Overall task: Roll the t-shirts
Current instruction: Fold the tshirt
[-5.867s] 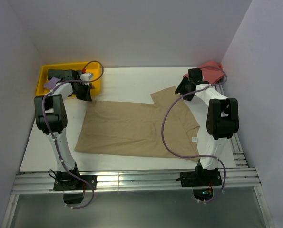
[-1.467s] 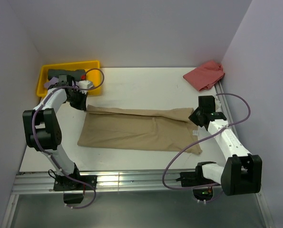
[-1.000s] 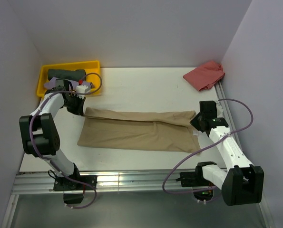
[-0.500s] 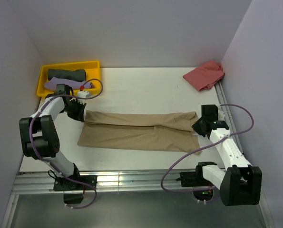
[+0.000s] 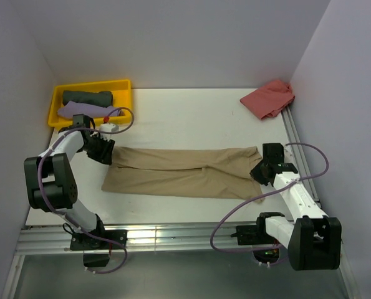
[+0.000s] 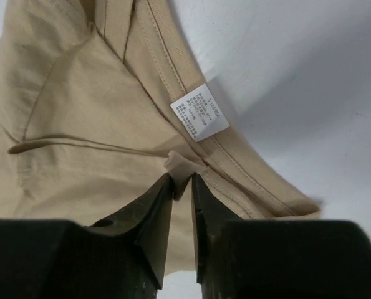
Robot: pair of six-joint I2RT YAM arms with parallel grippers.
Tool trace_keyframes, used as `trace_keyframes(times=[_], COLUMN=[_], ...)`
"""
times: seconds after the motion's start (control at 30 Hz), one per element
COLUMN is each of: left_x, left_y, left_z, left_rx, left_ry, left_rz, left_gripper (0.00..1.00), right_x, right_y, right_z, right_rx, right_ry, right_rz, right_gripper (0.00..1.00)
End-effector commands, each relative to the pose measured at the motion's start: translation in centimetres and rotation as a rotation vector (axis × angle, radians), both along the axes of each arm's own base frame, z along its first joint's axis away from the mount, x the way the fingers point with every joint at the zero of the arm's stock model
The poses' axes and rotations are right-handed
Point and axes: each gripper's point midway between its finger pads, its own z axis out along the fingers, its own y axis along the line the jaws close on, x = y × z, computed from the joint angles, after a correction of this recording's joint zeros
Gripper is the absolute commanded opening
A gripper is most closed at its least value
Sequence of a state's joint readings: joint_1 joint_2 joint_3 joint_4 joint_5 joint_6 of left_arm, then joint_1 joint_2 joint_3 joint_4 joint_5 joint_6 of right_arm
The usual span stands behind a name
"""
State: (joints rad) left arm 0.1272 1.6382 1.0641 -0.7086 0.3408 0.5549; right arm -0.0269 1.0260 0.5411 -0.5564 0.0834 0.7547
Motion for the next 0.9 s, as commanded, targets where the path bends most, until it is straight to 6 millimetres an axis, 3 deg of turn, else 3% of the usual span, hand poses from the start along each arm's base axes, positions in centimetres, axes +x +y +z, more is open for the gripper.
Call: trace_keyframes(times=[0.0, 0.13, 0.27, 0.43, 0.6, 0.63, 0.77, 0.87], left_x=[2.0, 3.2, 3.8, 4.7, 5.5, 5.5, 5.7, 5.8], left_y=[1.0, 1.5, 1.8, 1.1, -0.4, -0.6, -2.0, -2.5], left_z=[3.3, 5.4, 6.8, 7.7, 8.0, 7.8, 7.5, 7.2], left_rx=[0.009, 0.016, 0.020, -0.029, -0.064, -0.060, -0.058, -0.065], left_ry=[-0.126, -0.175, -0.204, -0.198, -0.192, -0.190, -0.185, -0.175], left_rz=[0.058, 0.097, 0.115, 0.127, 0.123, 0.120, 0.099, 0.097], left_gripper=[0.52, 0.55, 0.56, 0.56, 0.56, 0.56, 0.56, 0.56], right_x=[0.5, 0.9, 2.3, 5.7, 8.5, 8.6, 9.6, 9.7], right_y=[-0.2, -0.4, -0.3, 1.1, 4.5, 5.9, 8.5, 9.5], right_z=[1.1, 3.0, 5.0, 6.6, 5.7, 5.4, 4.1, 2.9], right_rx=[-0.004, -0.015, -0.019, 0.021, 0.002, -0.001, -0.017, -0.031], right_ry=[-0.054, -0.093, -0.133, -0.157, -0.096, -0.086, -0.045, -0.007], right_rz=[0.003, 0.000, 0.022, 0.072, 0.158, 0.197, 0.254, 0.273], right_gripper=[0.37, 0.50, 0.50, 0.49, 0.49, 0.49, 0.49, 0.49])
